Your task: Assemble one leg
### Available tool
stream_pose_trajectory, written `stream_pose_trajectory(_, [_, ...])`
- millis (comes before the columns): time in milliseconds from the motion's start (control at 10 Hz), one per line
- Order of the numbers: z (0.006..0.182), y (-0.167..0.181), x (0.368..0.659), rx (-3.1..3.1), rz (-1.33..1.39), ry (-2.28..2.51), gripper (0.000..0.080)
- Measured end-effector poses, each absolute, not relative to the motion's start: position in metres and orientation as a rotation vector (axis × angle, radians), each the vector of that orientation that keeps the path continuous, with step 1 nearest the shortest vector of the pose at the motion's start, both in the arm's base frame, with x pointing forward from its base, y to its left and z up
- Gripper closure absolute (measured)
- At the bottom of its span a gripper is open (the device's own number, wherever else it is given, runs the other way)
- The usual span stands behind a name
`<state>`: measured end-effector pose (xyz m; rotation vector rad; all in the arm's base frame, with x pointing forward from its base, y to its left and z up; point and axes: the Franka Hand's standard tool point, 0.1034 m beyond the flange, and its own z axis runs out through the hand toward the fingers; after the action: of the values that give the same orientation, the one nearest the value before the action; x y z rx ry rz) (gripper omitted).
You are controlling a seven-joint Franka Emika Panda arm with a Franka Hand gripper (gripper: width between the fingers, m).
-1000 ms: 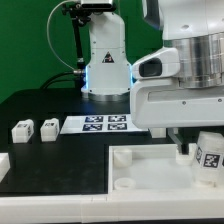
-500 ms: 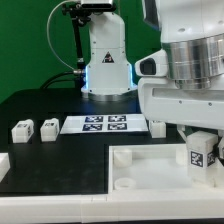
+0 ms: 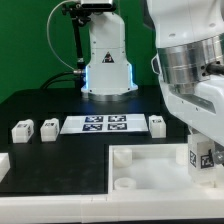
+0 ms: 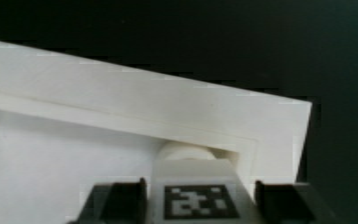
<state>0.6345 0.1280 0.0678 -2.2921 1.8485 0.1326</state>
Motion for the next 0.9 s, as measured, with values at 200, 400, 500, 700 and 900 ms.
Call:
stream_pose_trajectory(200, [0.068,0.128,0.634,-2.338,0.125,1.787,0.0434])
stream_pose_trajectory(400, [0.068,0.121,0.636,-2.592,0.068,1.398,0.0248])
stream_pose_trajectory(500, [0.068,0.117,0.637,-2.731,0.026,1.119,0.0178])
stream_pose_trajectory(700, [0.068,0.116,0.637,-2.846,-0.022,0.831,0.0154])
stream_pose_trajectory(900, [0.068,0.113,0.638,-2.954,-0.061,0.444,0.0151])
